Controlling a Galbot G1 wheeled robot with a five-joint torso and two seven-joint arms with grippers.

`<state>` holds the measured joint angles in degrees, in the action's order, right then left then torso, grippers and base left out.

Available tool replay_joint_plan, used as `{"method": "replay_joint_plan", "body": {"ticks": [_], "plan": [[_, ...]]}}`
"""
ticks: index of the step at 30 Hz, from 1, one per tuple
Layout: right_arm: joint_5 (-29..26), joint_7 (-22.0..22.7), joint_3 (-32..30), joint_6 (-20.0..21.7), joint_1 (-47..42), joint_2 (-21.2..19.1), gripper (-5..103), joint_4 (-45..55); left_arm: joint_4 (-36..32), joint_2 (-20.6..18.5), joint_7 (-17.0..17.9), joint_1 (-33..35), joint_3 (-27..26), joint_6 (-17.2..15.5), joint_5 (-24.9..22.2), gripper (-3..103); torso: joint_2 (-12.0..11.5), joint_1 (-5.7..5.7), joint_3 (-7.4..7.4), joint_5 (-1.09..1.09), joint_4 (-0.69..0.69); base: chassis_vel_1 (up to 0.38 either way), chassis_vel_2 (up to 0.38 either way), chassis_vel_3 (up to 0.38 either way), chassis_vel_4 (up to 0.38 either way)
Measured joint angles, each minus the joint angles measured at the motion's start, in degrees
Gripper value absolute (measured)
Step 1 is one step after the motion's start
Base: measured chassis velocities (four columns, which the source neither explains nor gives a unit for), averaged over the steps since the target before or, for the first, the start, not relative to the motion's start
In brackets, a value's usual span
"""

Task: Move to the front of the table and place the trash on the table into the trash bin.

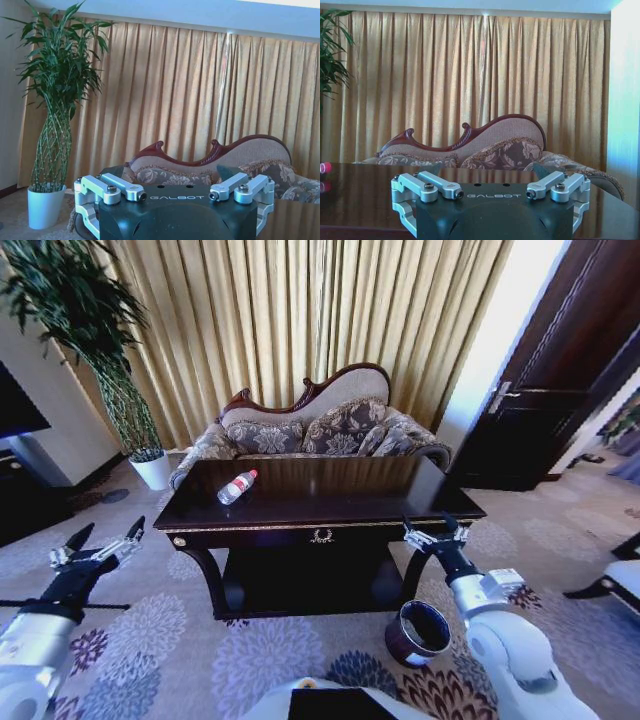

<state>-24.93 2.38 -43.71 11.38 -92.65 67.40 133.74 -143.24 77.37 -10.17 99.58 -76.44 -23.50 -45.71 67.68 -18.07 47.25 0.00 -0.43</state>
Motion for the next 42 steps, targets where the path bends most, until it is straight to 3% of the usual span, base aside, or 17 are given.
{"method": "replay_joint_plan", "body": {"ticks": [42], "plan": [[-0.5, -0.1, 1.7, 1.0, -0.2, 0.2, 100, 1.5, 0.0, 0.2, 0.1, 0.0, -0.1, -0.1, 0.0, 100, 0.0, -0.01, 0.01, 0.00, 0.00, -0.077, 0.077, 0.075, -0.083]]}}
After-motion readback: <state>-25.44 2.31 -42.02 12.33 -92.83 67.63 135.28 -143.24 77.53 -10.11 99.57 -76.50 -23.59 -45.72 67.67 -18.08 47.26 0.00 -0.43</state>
